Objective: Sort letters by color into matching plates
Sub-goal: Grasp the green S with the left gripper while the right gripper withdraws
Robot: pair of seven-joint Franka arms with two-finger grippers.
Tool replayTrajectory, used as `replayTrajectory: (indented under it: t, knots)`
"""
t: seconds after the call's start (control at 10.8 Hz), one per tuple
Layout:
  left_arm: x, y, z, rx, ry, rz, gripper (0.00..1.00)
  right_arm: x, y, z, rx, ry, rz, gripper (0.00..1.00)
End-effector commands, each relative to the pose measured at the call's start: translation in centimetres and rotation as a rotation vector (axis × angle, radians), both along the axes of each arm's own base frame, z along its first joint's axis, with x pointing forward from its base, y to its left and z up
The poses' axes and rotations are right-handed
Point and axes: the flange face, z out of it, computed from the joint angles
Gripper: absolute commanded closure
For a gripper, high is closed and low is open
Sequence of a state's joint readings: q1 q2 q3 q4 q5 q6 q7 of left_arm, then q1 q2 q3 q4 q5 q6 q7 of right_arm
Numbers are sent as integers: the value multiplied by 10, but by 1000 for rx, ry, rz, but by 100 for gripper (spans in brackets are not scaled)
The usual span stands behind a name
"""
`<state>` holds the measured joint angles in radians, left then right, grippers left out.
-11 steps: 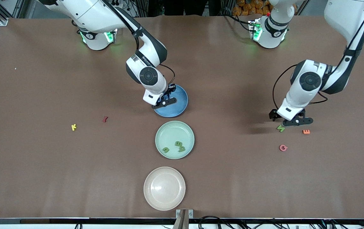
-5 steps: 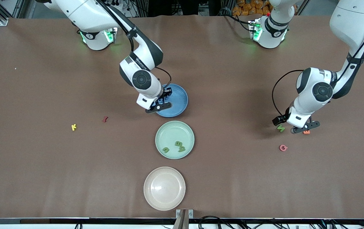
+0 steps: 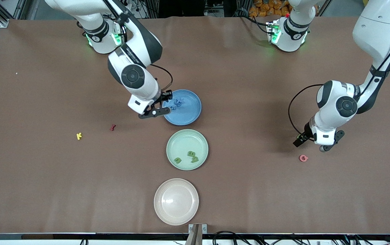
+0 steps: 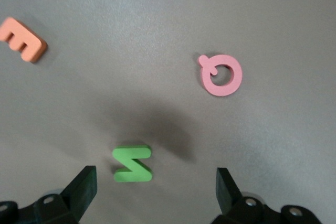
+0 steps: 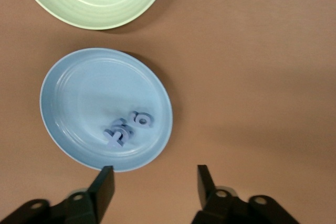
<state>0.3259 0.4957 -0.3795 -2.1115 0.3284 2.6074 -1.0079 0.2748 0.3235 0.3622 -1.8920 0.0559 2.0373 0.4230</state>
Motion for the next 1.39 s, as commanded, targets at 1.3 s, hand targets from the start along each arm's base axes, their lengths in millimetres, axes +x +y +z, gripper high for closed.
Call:
replayTrajectory:
  t: [1.3]
  knots:
    - [-2,8,-30,30,52,107,0,73,-331,281,-65,-145,-185,0]
